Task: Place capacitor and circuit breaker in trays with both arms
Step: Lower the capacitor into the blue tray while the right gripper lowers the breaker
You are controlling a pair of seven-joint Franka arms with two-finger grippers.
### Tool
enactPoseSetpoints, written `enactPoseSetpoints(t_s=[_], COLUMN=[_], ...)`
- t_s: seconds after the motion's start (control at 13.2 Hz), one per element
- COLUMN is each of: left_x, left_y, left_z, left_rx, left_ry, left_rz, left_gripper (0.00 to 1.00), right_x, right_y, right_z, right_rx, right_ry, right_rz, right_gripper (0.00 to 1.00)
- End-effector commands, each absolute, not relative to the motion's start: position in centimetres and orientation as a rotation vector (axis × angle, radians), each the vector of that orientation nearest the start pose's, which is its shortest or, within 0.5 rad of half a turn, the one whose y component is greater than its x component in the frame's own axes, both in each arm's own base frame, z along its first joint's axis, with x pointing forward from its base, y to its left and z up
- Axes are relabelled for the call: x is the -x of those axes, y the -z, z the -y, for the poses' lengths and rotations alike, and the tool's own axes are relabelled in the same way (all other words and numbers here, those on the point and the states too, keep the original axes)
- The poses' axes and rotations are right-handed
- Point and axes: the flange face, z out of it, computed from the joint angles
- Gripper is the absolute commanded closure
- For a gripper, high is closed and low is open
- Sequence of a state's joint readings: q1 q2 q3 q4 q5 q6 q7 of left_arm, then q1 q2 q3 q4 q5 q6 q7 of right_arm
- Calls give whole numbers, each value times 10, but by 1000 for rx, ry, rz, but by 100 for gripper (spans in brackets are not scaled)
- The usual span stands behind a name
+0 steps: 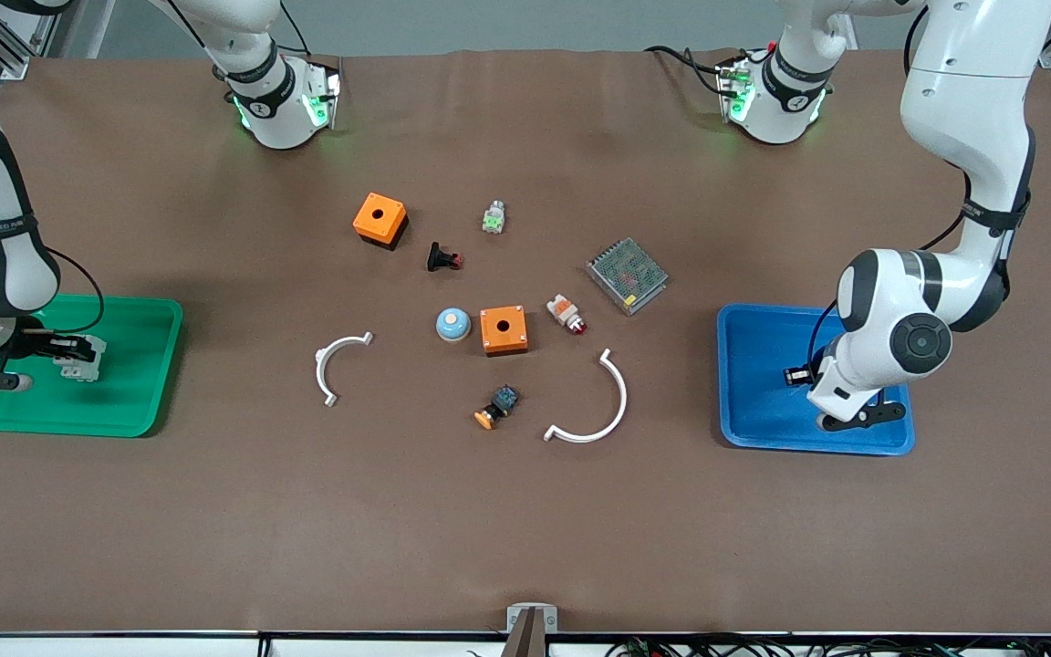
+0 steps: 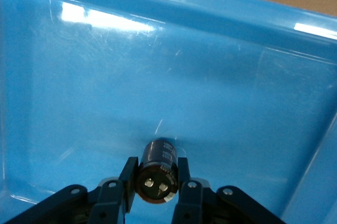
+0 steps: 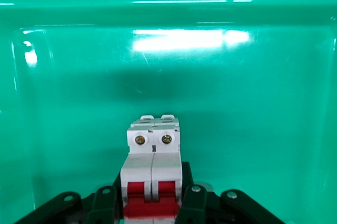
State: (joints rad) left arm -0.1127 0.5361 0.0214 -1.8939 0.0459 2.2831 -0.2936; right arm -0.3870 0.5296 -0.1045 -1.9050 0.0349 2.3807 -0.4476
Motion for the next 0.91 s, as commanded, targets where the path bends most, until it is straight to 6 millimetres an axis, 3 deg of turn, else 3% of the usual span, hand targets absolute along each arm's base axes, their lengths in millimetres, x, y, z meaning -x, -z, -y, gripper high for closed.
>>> enactPoseSetpoints(t_s=[0.0, 0.08, 0.15, 0.23, 0.3, 0.38, 0.45, 0.53, 0.76, 0.83], left_x=[-611, -610, -610, -611, -611, -613, -614, -615, -610, -608], left_y=[-200, -198, -199, -202, -204, -211, -221, -233, -288, -306], left_z=[56, 55, 56, 56, 56, 57, 57, 56, 56, 57], left_rx=[3047, 3047, 3048, 3049, 3049, 3050, 3049, 3050, 3050, 3052], left_ry=[-184, -187, -184, -180, -180, -175, -175, -175, -169, -169], left_rz=[230, 230, 228, 226, 224, 223, 222, 225, 215, 200], left_gripper=[79, 79, 79, 71, 51, 37, 12, 0, 0, 0], right_x=[-554, -554, -554, -554, -555, -556, -557, -559, -569, -576], right_y=[-214, -213, -212, -211, -213, -213, -213, -215, -230, -243], right_z=[297, 297, 297, 297, 297, 296, 293, 291, 284, 280], right_rx=[3125, 3125, 3125, 3123, 3125, 3125, 3124, 3124, 3129, 3125], right_ry=[-70, -70, -72, -77, -73, -72, -79, -79, -64, -77], right_rz=[-82, -82, -82, -82, -77, -75, -66, -59, -28, -13], right_gripper=[92, 78, 38, 0, 0, 0, 0, 0, 0, 0])
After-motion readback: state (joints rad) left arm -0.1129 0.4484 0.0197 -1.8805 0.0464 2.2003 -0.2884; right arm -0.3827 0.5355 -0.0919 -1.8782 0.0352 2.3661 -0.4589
